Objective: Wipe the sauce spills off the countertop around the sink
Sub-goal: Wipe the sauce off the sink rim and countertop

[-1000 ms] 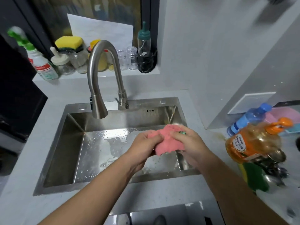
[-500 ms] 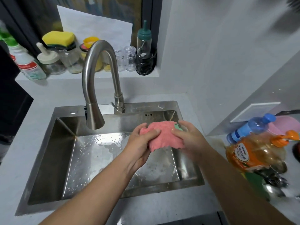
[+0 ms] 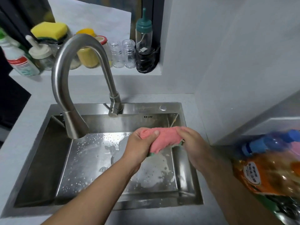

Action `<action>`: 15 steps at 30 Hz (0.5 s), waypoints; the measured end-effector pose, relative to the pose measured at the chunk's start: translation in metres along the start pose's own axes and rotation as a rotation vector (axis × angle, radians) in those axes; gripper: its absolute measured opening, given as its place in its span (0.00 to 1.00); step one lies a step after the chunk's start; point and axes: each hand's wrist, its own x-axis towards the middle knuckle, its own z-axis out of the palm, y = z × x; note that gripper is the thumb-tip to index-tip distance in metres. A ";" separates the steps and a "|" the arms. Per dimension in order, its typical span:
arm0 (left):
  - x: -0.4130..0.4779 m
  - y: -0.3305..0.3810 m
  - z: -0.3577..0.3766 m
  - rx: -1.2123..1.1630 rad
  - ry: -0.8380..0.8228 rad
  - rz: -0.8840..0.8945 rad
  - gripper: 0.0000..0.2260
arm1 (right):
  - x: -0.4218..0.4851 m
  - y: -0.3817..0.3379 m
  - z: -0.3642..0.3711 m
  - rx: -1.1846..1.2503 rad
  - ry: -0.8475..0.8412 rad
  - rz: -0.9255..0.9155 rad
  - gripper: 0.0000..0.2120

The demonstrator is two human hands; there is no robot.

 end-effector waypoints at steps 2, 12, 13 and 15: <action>0.010 -0.003 0.006 0.076 0.047 0.004 0.06 | 0.011 0.002 -0.001 -0.064 0.044 -0.033 0.13; 0.063 -0.012 0.037 -0.163 0.185 -0.244 0.14 | 0.054 0.034 0.041 -0.163 -0.103 -0.025 0.08; 0.068 -0.008 0.036 -0.226 0.155 -0.274 0.19 | 0.062 0.036 0.043 -0.202 -0.100 -0.034 0.08; 0.079 -0.003 0.025 -0.216 0.131 -0.268 0.19 | 0.088 0.036 0.040 -0.255 -0.027 -0.043 0.09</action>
